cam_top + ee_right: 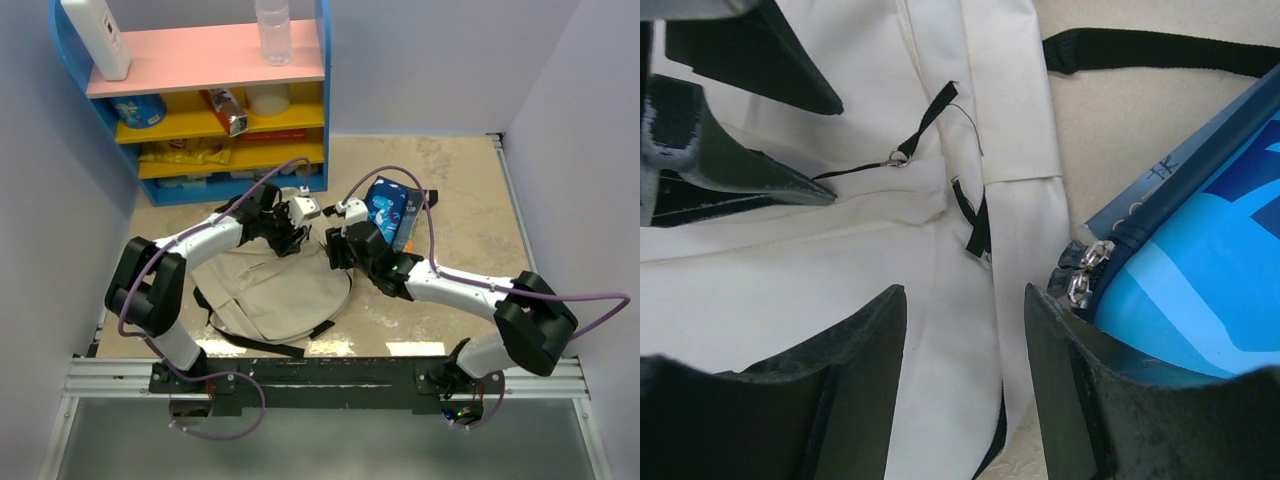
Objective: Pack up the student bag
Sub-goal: Zip the student bag at the center of the board, then unzip the student bag at the center of the board.
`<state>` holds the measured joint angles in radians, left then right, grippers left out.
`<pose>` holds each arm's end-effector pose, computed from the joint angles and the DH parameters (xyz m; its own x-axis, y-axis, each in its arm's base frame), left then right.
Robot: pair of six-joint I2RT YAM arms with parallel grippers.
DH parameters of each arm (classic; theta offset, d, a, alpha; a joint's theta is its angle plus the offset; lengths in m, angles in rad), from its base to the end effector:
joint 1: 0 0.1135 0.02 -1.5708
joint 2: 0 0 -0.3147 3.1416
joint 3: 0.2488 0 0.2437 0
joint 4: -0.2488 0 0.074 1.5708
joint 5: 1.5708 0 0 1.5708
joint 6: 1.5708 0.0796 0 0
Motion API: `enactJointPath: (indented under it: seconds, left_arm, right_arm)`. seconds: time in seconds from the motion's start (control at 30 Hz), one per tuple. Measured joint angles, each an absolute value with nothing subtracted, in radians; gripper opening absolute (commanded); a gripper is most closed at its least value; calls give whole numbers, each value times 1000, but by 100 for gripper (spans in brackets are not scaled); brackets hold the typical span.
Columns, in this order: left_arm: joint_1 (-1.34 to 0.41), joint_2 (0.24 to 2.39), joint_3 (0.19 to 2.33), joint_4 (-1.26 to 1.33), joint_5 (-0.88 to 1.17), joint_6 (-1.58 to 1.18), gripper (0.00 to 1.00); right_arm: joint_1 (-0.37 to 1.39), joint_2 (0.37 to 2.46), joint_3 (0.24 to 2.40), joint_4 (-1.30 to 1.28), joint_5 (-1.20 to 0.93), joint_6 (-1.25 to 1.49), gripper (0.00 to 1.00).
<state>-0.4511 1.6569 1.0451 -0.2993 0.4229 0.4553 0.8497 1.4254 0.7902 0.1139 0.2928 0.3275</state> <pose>0.3140 -0.1884 0.2247 -0.3643 0.6221 -0.6930 0.8731 0.4871 -0.0218 0.2354 0.2330 0.2582 -0.4895 -0.0903 -0.8673 -0.4187 0.8968 0.1428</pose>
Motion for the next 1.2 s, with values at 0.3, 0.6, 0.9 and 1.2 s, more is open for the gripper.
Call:
enactJointPath:
  seconds: [0.3,0.6,0.9,1.2]
  left_arm:
    - [-451,1733,1052,-313,480,460,37]
    - [-443,1765,1096,-342,510,467,0]
    - [-399,1660,1096,-471,531,545,0]
    - [-366,1624,1066,-553,538,627,0]
  right_arm:
    - [871,1426,785,131,294,327,51]
    - [871,1459,785,145,292,315,58]
    - [871,1561,800,152,265,264,54]
    - [871,1646,898,194,162,213,50]
